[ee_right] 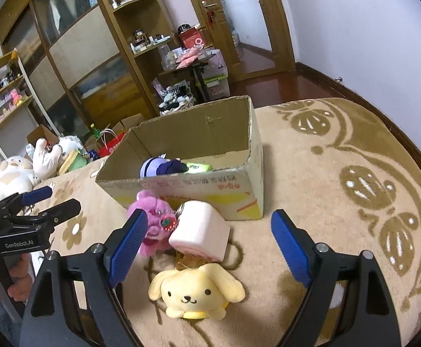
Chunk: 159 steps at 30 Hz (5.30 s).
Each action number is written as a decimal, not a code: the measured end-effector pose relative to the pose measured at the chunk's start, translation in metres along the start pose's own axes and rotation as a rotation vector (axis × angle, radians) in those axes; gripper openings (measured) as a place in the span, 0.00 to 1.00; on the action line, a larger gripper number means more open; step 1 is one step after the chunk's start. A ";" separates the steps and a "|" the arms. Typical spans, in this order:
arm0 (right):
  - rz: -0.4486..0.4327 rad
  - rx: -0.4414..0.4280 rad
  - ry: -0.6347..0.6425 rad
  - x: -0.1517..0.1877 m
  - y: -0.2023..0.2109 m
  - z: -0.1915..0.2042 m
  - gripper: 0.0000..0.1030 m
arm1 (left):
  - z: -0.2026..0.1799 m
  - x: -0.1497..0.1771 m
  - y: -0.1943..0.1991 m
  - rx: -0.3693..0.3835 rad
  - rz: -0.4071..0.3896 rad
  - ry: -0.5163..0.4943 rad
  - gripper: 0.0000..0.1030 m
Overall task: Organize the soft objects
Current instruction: 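Withdraw both open grippers back toward the remaining plush toys, then grasp the clear bag by the pink bear with the left gripper while the right grasps the pink-white cylinder plush, then carry the clear bag into the box with the left gripper while the right carries the cylinder plush there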
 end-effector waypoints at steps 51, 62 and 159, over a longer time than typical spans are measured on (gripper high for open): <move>0.144 0.049 -0.036 0.014 -0.066 -0.008 0.89 | -0.028 0.025 -0.109 0.162 0.290 0.044 0.97; 0.175 0.061 -0.061 0.017 -0.073 -0.016 0.89 | -0.028 0.030 -0.122 0.191 0.342 0.091 0.97; -0.338 0.104 0.050 -0.069 0.057 0.008 0.13 | -0.006 -0.078 0.040 0.101 -0.338 0.037 0.11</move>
Point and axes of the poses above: each gripper's, at about its wrist camera, not at the fingertips, and y roughly against the way its jaws point, z to its left, x to its underside, the point moved 7 cm from there along -y, roughly the way its jaws point, and after that the axes turned 2 degrees about x, right-handed, at the moved point
